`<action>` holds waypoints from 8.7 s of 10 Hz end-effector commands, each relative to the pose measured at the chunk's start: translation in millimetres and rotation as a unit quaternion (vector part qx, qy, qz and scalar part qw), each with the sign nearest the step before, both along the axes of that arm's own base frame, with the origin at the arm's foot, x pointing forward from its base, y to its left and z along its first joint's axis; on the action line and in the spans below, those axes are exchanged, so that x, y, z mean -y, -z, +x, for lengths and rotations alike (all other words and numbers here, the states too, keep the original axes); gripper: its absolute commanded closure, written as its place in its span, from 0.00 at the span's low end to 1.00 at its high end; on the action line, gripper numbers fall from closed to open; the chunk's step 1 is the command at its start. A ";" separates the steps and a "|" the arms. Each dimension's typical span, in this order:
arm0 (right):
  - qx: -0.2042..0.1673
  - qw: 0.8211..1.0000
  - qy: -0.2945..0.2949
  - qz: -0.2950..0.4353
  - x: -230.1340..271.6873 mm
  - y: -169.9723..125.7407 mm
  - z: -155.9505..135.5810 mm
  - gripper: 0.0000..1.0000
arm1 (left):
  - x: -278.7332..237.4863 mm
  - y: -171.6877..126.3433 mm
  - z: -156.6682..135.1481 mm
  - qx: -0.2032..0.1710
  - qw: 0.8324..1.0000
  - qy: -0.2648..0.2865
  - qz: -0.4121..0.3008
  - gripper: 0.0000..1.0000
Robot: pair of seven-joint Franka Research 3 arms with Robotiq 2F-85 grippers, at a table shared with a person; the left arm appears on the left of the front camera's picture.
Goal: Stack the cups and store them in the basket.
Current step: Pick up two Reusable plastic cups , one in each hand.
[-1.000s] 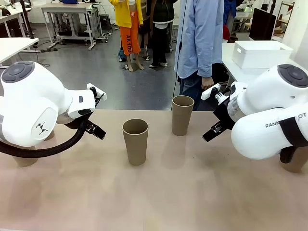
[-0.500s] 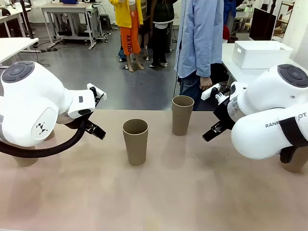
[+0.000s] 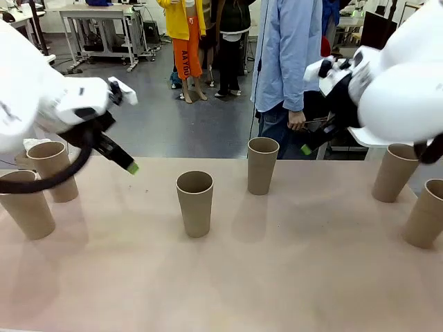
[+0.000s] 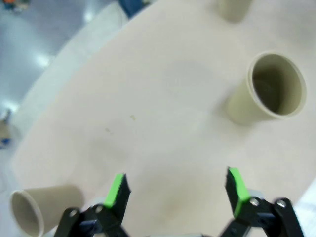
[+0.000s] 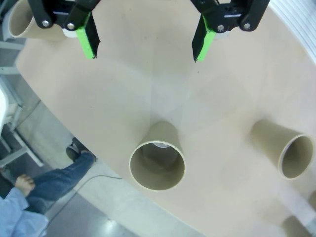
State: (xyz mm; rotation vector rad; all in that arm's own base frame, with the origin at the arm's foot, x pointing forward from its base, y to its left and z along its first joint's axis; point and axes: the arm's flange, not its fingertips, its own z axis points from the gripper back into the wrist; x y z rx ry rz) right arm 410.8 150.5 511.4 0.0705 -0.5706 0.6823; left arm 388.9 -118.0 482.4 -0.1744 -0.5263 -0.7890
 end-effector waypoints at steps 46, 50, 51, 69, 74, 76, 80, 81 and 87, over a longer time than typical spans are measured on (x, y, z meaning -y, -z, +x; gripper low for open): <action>0.084 0.942 -0.239 0.221 293.3 12.4 -79.4 0.00 | -197.8 -27.7 -86.0 0.104 0.948 0.228 -0.198 0.00; 0.084 0.942 -0.239 0.221 293.3 12.4 -79.4 0.00 | -197.8 -27.7 -86.0 0.104 0.948 0.228 -0.198 0.00; 0.084 0.942 -0.239 0.221 293.3 12.4 -79.4 0.00 | -197.8 -27.7 -86.0 0.104 0.948 0.228 -0.198 0.00; 0.100 0.875 -0.322 0.347 401.9 12.1 -10.4 0.00 | -327.0 -40.4 -41.9 0.151 0.906 0.306 -0.251 0.00; 0.137 0.853 -0.326 0.383 460.0 76.1 -13.5 0.00 | -390.8 20.8 -13.8 0.167 0.861 0.366 -0.311 0.00; 0.140 0.844 -0.362 0.370 453.0 93.7 -13.5 0.00 | -389.7 27.8 -6.2 0.171 0.849 0.363 -0.345 0.00; 0.125 0.859 -0.317 0.381 456.2 88.6 -21.5 0.00 | -386.7 41.6 -9.7 0.163 0.858 0.362 -0.325 0.00; 0.132 0.855 -0.327 0.381 457.1 96.4 -19.3 0.00 | -389.7 40.6 -4.2 0.163 0.842 0.378 -0.349 0.00; 0.163 0.813 -0.388 0.402 482.1 191.8 -23.4 0.00 | -433.0 126.0 2.2 0.156 0.797 0.404 -0.422 0.00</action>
